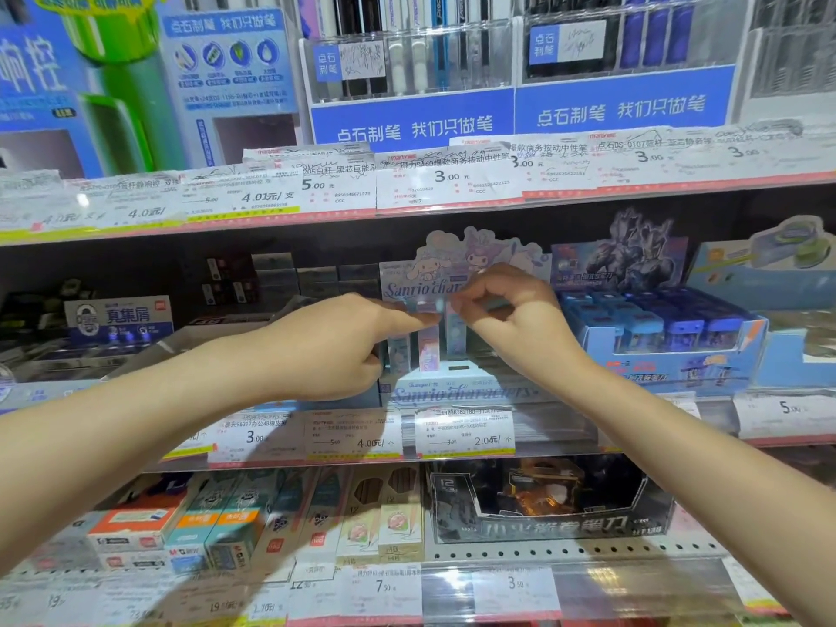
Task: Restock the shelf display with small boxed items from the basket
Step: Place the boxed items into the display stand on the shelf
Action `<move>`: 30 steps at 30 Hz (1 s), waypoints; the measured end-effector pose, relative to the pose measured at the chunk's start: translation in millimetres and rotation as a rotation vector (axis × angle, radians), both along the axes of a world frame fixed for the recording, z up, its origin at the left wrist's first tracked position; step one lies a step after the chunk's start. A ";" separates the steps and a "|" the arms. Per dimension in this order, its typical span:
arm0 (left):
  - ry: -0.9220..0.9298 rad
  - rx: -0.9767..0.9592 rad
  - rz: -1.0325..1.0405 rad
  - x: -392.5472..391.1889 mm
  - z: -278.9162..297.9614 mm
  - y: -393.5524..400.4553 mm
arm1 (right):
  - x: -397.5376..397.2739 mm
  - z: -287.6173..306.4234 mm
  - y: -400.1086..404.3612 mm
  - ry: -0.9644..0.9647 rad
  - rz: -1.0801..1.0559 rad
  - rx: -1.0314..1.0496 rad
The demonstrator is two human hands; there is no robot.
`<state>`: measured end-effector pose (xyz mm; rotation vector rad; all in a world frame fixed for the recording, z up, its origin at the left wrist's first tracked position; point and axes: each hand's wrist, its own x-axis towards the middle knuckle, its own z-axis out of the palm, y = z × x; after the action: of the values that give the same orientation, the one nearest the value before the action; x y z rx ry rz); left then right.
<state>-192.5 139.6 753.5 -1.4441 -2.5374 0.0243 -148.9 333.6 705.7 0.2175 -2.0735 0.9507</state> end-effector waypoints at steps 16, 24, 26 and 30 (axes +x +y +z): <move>-0.003 0.010 -0.001 3.2 5.0 1.9 | 4.9 1.1 2.1 -0.048 0.031 0.024; -0.142 0.306 -0.021 -1.0 -4.8 -6.4 | 17.7 20.3 -2.3 -0.175 0.009 -0.093; -0.270 0.504 -0.070 4.6 -5.1 -8.5 | 24.6 21.8 -9.5 -0.085 0.027 -0.133; -0.702 0.730 -0.143 21.8 -0.8 -2.7 | 40.0 30.3 -34.9 -0.046 0.219 -0.120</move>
<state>-170.7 136.9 752.7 -1.4385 -2.4197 -1.4885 -108.9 298.7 736.0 0.3684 -2.0553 1.2184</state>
